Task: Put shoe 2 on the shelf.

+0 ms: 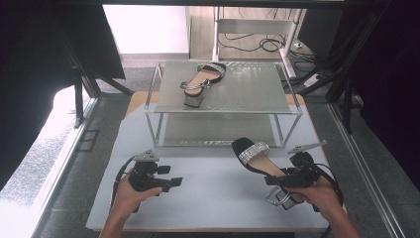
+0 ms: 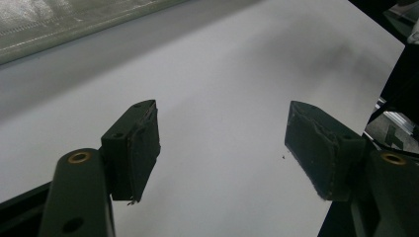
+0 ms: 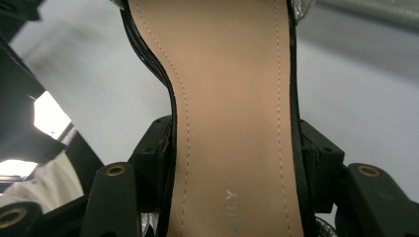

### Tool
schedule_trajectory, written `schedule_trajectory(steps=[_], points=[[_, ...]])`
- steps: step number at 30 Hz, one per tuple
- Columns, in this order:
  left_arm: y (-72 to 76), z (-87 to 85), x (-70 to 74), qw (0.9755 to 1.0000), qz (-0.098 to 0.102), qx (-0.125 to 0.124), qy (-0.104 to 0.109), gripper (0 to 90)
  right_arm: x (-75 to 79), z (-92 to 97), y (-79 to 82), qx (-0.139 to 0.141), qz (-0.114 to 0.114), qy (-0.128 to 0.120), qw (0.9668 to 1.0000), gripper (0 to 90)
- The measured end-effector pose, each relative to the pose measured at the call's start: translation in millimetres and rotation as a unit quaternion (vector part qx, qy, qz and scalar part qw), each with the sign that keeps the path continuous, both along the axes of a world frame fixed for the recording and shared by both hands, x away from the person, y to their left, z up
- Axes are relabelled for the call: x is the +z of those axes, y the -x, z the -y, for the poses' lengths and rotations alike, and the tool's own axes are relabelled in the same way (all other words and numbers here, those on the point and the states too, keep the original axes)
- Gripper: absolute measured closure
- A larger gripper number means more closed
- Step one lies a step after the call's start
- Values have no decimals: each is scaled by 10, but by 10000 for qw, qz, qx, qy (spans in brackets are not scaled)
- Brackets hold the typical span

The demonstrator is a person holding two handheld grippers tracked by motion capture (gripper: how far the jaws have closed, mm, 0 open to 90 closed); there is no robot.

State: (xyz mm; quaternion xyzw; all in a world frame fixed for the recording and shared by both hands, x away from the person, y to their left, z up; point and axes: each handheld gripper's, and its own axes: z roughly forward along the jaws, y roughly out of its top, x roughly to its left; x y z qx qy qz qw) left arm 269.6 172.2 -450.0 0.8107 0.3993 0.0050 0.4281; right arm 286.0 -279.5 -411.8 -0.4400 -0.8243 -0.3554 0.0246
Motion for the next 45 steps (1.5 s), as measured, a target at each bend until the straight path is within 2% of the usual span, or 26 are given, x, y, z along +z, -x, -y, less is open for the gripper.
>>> schedule_trajectory(steps=[1, 3, 4, 5, 9, 10, 16, 17, 19, 20, 21, 27, 34, 36, 41, 43, 44, 45], points=[[2, 3, 7, 10000, -6, -53, 68, 297, 69, -13, 1, 18, 28, -79, 10000, 416], [6, 9, 15, 10000, 14, -49, 54, 297, 161, -33, -4, 22, 109, -156, 9998, 416], [6, 9, 15, 10000, 14, -49, 54, 297, 161, -33, -4, 22, 109, -156, 9998, 416], [5, 5, 14, 10000, 13, -48, 37, 297, 246, -54, -13, 14, 237, -194, 9995, 416], [-4, 0, 4, 10000, 21, -4, 0, 297, 364, -71, -52, 3, 291, -342, 9990, 416], [-6, 3, 0, 10000, 34, -18, -29, 297, 435, -86, -91, -5, 318, -380, 9988, 416], [0, 3, 8, 10000, 40, -4, -5, 297, 601, -150, -215, -34, 381, -432, 9983, 416], [-1, 0, 8, 10000, 39, -9, -1, 297, 670, -184, -261, -73, 476, -434, 9979, 416], [1, -9, 10, 10000, 40, -19, -18, 297, 704, -195, -291, -95, 490, -455, 9977, 416], [-1, -13, 10, 10000, 34, -22, -16, 297, 771, -214, -350, -176, 541, -484, 9972, 416], [-2, -15, 9, 10000, 40, -10, -16, 297, 771, -214, -350, -176, 541, -484, 9972, 416], [-3, -13, 6, 10000, 37, -24, -9, 297, 966, -248, -580, -334, 520, -532, 9967, 416], [-7, -17, 4, 10000, 36, -43, -7, 297, 1049, -257, -736, -431, 493, -546, 9964, 416], [-3, -22, 10, 10000, 36, -36, 14, 297, 1090, -266, -837, -526, 456, -560, 9960, 416], [0, -25, 14, 10000, 37, -10, 35, 297, 1154, -285, -958, -613, 434, -538, 9957, 417], [-14, 3, -7, 10000, 10, -31, -10, 297, 1196, -304, -1076, -778, 398, -568, 9945, 416], [-14, 3, -7, 10000, 10, -31, -10, 297, 1196, -304, -1076, -778, 398, -568, 9945, 416], [-12, 17, -13, 10000, 5, -40, -26, 297, 1220, -335, -1155, -925, 393, -604, 9931, 417]])
